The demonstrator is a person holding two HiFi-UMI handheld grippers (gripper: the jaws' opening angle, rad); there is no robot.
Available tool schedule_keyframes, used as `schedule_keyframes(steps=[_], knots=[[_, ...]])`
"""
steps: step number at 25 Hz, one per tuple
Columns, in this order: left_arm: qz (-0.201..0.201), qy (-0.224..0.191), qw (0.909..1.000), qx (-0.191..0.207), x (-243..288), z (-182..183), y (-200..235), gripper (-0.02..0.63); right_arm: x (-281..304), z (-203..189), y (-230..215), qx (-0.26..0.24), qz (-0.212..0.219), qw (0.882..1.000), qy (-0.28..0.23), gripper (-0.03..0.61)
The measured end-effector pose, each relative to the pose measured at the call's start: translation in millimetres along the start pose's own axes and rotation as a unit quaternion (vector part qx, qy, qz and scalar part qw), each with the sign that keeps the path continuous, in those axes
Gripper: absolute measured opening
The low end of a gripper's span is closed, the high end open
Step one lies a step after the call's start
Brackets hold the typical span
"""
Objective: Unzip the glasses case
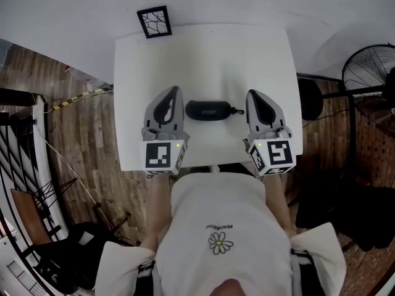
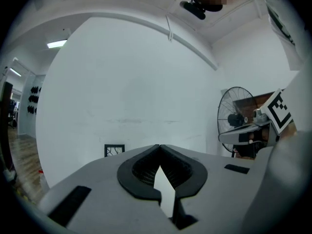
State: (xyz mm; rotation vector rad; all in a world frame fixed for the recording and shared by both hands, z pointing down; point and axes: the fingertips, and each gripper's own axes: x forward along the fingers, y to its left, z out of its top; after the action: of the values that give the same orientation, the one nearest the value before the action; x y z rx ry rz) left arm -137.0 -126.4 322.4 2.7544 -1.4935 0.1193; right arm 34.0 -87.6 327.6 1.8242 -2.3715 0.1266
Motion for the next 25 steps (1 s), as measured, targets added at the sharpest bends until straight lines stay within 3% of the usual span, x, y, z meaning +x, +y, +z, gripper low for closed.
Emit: schedule_keyframes(steps=[4, 6, 8, 9, 10, 13, 14, 15, 20, 25], knots=[[-0.015, 0.01, 0.9998, 0.0, 13, -2, -7, 0.015, 6, 0, -7, 0.004, 0.01, 1.0, 0.002, 0.006], [-0.072, 0.035, 0.9963, 0.03, 21, -11, -24, 0.042, 7, -3, -12, 0.006, 0.012, 1.0, 0.005, 0.006], [-0.148, 0.083, 0.9822, 0.082, 28, -29, -47, 0.157, 7, -7, -18, 0.01, 0.012, 1.0, 0.008, 0.006], [-0.19, 0.117, 0.9679, 0.115, 31, -43, -60, 0.17, 7, -8, -20, 0.011, 0.012, 1.0, 0.009, 0.006], [-0.234, 0.158, 0.9468, 0.153, 31, -62, -73, 0.173, 6, -9, -22, 0.012, 0.013, 1.0, 0.01, 0.006], [-0.344, 0.275, 0.8554, 0.273, 23, -127, -101, 0.251, 3, -14, -26, 0.013, 0.015, 1.0, 0.015, 0.006], [-0.364, 0.299, 0.8296, 0.3, 21, -144, -106, 0.276, 2, -16, -27, 0.013, 0.016, 1.0, 0.016, 0.006], [-0.378, 0.314, 0.8118, 0.315, 19, -156, -110, 0.292, 1, -17, -27, 0.013, 0.017, 1.0, 0.018, 0.006], [-0.419, 0.346, 0.768, 0.338, 16, -184, -133, 0.311, -8, -24, -35, 0.018, 0.01, 0.999, 0.028, 0.006], [-0.416, 0.382, 0.7294, 0.387, 19, -209, -134, 0.31, -15, -32, -43, 0.024, 0.002, 0.999, 0.037, 0.006]])
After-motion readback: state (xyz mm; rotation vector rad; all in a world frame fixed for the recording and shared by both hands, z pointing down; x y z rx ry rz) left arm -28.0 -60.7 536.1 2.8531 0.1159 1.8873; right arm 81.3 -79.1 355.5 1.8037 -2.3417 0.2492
